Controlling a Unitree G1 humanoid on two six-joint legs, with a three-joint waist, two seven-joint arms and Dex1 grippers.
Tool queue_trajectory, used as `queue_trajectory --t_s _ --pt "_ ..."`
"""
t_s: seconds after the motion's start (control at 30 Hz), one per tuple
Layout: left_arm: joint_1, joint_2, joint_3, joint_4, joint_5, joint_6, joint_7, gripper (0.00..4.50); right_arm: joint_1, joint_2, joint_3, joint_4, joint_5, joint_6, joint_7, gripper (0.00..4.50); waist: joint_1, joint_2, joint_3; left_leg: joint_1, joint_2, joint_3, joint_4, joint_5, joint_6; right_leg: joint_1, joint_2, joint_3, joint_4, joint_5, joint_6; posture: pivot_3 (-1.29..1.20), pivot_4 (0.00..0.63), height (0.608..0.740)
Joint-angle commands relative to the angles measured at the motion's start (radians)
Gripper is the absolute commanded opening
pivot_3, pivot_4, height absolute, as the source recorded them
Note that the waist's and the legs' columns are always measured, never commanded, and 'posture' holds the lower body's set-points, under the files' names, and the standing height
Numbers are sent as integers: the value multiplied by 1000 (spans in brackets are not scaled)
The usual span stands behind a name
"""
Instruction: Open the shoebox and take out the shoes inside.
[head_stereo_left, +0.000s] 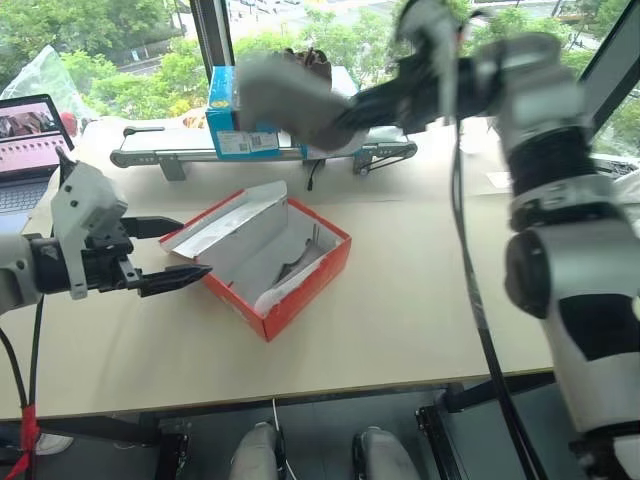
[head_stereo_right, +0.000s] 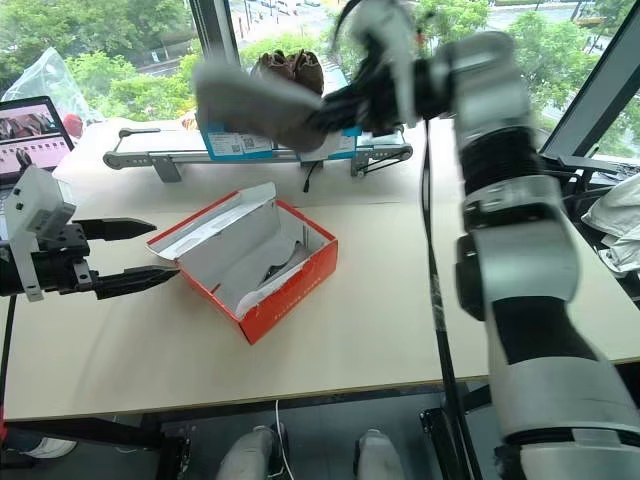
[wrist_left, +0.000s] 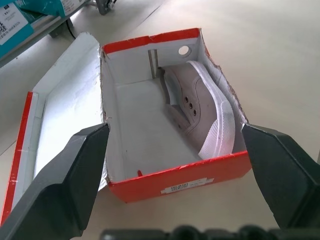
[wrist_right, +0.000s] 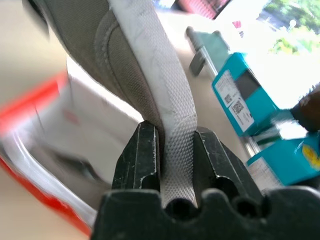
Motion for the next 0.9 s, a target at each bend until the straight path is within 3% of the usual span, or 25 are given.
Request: queue_trajectory --t_s 0.03,0.23,0.4,0.63,0.7,0.9 --pt "-26 -7 -16 5 15 -37 -14 4500 30 -88 -267 -67 147 540 -284 533 3 0 0 0 0 0 0 0 0 0 0 0 0 0 0 0 150 740" --pt "-71 -7 -59 35 27 -52 -39 4500 348 -31 -548 -491 192 975 -563 533 -2 -1 0 1 0 0 0 0 1 0 -1 1 0 0 0 0 150 740" --pt "-108 -3 -83 56 32 -53 -61 4500 597 19 -581 -654 273 1003 -671 533 12 0 0 1 -1 0 0 5 10 2 0 1 0 -1 1 0 150 740" --pt "-122 -4 -89 60 38 -43 -69 4500 744 -14 -511 -650 306 1003 -735 533 14 0 0 1 -1 -1 1 4 9 3 0 1 -1 -1 2 0 150 740" --pt "-114 -5 -82 53 37 -37 -67 4500 776 -33 -482 -640 304 1002 -739 1470 15 0 0 1 -1 -2 1 4 10 4 0 1 -2 -1 2 0 150 740" --pt "-100 -6 -68 42 34 -28 -61 4500 787 -70 -457 -572 294 940 -758 3363 13 0 0 2 -1 -2 1 4 11 6 1 1 -2 -1 3 0 150 740"
